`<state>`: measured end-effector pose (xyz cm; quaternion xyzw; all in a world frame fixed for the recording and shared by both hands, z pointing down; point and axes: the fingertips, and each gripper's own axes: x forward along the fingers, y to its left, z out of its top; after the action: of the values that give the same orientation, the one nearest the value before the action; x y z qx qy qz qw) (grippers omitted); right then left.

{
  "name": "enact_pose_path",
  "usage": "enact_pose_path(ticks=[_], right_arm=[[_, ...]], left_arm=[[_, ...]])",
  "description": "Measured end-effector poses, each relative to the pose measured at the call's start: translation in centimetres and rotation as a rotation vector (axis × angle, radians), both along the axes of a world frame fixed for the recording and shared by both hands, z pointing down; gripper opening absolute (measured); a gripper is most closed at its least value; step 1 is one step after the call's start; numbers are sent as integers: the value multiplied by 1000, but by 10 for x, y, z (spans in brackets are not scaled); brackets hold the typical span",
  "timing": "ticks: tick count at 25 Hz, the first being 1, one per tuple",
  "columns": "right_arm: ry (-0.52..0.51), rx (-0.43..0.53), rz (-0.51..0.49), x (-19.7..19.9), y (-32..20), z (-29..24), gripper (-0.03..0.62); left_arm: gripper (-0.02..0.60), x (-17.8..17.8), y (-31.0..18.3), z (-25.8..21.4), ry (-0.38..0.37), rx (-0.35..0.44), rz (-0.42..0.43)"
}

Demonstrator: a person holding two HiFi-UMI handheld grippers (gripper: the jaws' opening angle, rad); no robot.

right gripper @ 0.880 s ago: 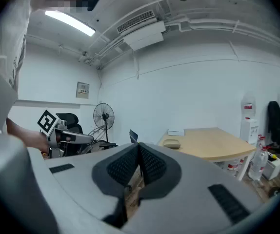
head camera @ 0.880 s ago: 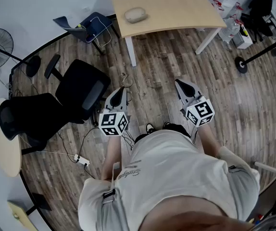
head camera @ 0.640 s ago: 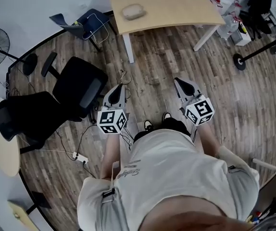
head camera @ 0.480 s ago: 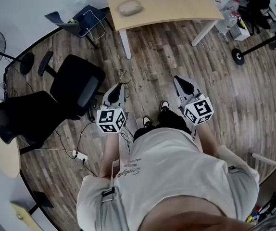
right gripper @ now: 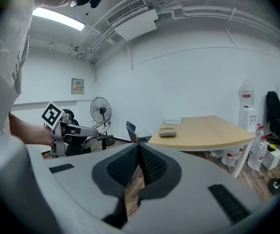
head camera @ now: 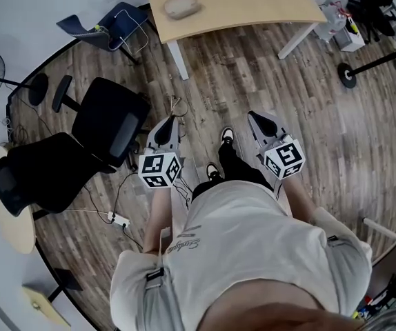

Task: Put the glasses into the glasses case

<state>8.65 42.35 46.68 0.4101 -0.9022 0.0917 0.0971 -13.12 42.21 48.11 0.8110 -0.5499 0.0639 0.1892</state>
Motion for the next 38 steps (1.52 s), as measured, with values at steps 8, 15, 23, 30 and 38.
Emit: enact_pose_path(ticks=[8,15,23,30,38], right_arm=[[-25,93,-107,-21,-89,-17,-6],[-12,78,-186,-8,-152,-11,-6],[-7,53,-244,-13,-203,-4,-6],[23,49,-219,-40,-238,3,-6],[43,90,-45,-49,-302,-28,-6]], left_arm=[[26,-1,-83,-24,-73,10,-18],[25,15,-145,-49,-108,70,-31],[25,11,-179,-26,-66,2,-95],[25,-13,-228,-16,-48,-7,-54],[25,-51,-311,-36,41,60,26]])
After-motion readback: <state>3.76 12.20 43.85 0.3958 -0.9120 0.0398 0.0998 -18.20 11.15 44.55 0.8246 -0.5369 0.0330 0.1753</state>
